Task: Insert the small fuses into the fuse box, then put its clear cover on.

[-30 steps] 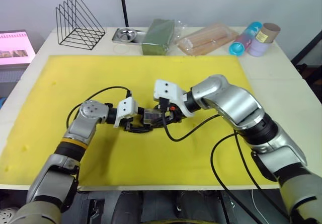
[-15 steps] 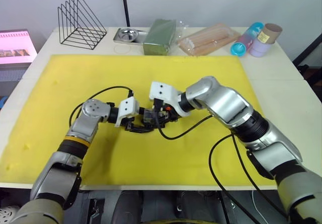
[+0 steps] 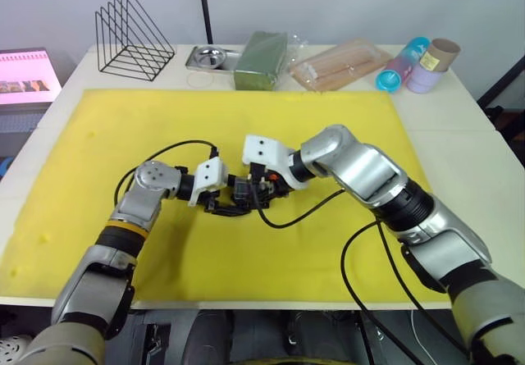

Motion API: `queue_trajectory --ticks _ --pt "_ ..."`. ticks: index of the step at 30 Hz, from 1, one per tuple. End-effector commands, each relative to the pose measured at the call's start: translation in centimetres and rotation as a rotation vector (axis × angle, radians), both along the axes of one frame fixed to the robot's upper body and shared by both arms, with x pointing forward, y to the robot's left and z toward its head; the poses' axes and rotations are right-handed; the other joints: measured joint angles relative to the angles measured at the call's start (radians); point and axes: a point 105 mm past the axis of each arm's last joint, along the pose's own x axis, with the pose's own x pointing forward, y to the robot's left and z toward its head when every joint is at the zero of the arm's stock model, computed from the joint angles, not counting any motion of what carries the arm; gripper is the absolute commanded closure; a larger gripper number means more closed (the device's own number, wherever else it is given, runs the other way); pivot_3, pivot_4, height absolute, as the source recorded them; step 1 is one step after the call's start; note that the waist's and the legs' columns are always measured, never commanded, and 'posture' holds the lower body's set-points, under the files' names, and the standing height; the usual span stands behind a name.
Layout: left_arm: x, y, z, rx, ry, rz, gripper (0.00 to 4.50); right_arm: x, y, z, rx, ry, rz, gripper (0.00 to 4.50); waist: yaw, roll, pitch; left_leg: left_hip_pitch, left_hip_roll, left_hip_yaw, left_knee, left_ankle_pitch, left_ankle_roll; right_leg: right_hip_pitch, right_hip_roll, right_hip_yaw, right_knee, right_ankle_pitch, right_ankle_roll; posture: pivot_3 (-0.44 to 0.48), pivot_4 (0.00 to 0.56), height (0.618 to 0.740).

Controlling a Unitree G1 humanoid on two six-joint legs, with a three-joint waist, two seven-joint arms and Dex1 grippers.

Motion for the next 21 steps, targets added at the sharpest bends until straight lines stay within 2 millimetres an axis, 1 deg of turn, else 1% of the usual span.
queue_trajectory --ticks 1,10,11,13,15,21 --pt "0.56 0.18 0.22 0.018 -0.019 0.022 1.58 -0.09 0.05 0.19 -0.009 -0.008 0.011 2.68 0.000 0.000 0.000 0.000 0.000 0.000 0.000 0.000 0.000 0.000 0.000 0.000 0.000 0.000 0.000 0.000 0.150 0.740" --pt "0.50 0.13 -0.09 0.024 -0.018 0.023 1.58 0.05 0.07 0.56 -0.001 -0.022 0.014 2.68 0.001 0.000 0.000 0.000 0.000 0.000 0.000 0.000 0.000 0.000 0.000 0.000 0.000 0.000 0.000 0.000 0.150 0.740" --pt "0.51 0.11 -0.09 0.024 -0.019 0.023 1.60 0.08 0.05 0.55 -0.002 -0.023 0.014 2.12 0.001 0.000 0.000 0.000 0.000 0.000 0.000 0.000 0.000 0.000 0.000 0.000 0.000 0.000 0.000 0.000 0.150 0.740" --pt "0.53 0.06 -0.10 0.023 -0.019 0.023 1.60 0.07 0.02 0.55 -0.004 -0.024 0.015 1.70 0.001 0.000 0.000 0.000 0.000 0.000 0.000 0.000 0.000 0.000 0.000 0.000 0.000 0.000 0.000 0.000 0.150 0.740" --pt "0.55 0.07 -0.10 0.022 -0.019 0.025 1.60 0.03 0.12 0.63 -0.001 -0.024 0.019 1.01 0.001 0.000 0.000 0.000 0.000 0.000 0.000 0.000 0.000 0.000 0.000 0.000 0.000 0.000 0.000 0.000 0.150 0.740" --pt "0.47 0.08 -0.23 0.025 -0.015 0.024 1.60 0.16 0.27 1.04 0.013 -0.036 0.015 1.01 0.001 0.000 0.000 0.000 0.000 0.000 0.000 0.000 0.000 0.000 0.000 0.000 0.000 0.000 0.000 0.000 0.150 0.740"
